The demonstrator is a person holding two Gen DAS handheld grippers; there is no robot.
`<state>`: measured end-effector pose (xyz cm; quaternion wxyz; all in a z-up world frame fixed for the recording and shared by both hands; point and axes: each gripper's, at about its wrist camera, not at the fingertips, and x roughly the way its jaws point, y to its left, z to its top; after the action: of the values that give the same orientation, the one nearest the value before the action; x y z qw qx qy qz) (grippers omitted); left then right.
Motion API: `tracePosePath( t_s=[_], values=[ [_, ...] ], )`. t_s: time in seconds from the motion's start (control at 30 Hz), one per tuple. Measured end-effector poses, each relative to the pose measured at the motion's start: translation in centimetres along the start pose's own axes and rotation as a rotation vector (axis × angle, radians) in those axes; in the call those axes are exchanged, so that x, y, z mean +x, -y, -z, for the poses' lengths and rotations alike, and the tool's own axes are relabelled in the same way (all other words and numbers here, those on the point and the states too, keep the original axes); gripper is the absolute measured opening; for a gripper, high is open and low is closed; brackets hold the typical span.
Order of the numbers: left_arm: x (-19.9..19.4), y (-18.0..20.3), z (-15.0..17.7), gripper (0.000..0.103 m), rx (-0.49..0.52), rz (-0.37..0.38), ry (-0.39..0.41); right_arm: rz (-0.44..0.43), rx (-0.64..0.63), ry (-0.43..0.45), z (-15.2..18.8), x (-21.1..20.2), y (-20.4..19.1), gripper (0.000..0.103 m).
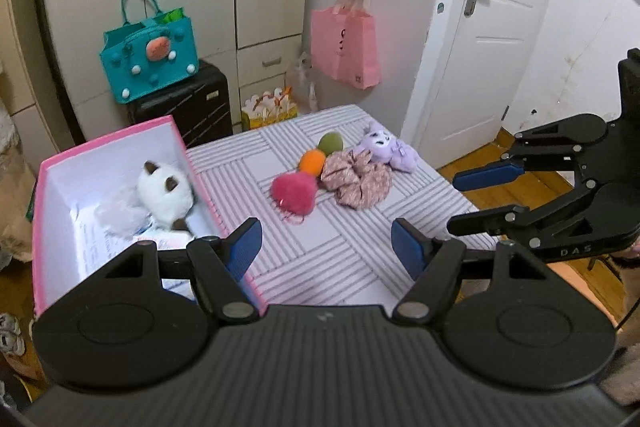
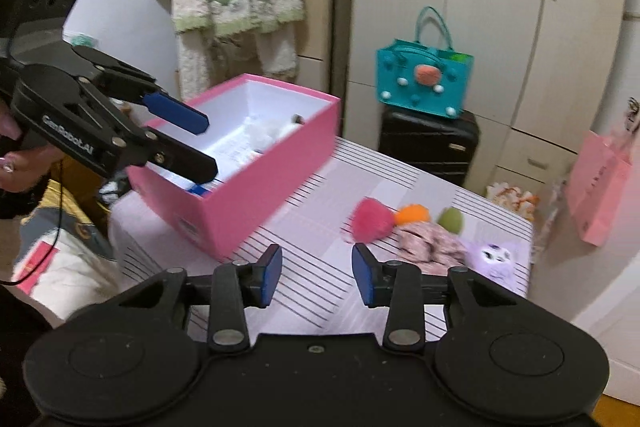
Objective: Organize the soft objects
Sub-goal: 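Move both grippers back to the pom-pom and floral scrunchie, then close the left gripper on the pink pom-pom while the right gripper grasps the scrunchie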
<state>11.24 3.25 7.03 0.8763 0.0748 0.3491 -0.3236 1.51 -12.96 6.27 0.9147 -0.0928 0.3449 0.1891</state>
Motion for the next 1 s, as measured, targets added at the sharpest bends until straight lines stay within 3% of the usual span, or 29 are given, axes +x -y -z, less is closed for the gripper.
tracePosePath(
  t_s=[0.2,0.47,0.57,0.7,1.0],
  values=[
    [3.3,1.8,-0.7,0.072,0.025,-0.032,0.043,0.040,0.002,0.009,1.8,1.2,2.6,0.053],
    [8.4,2.5,-0.8,0.074,-0.050,0.021,-0.007,0.099,0.002,0.025,3.7,4.9,4.8,0.062],
    [10.0,2.5,-0.5,0.074,-0.085,-0.014,0.002,0.138,0.032,0.020,4.3,6.5,5.6,0.062],
    [11.7,2.3,0.0,0.074,-0.116,-0.068,0.016,0.119,0.057,0.043,5.0,7.9,6.5,0.068],
    [15.9,1.3,-0.2,0.074,-0.168,-0.141,0.019,0.109,0.120,0.040,5.0,12.0,9.8,0.071]
  ],
)
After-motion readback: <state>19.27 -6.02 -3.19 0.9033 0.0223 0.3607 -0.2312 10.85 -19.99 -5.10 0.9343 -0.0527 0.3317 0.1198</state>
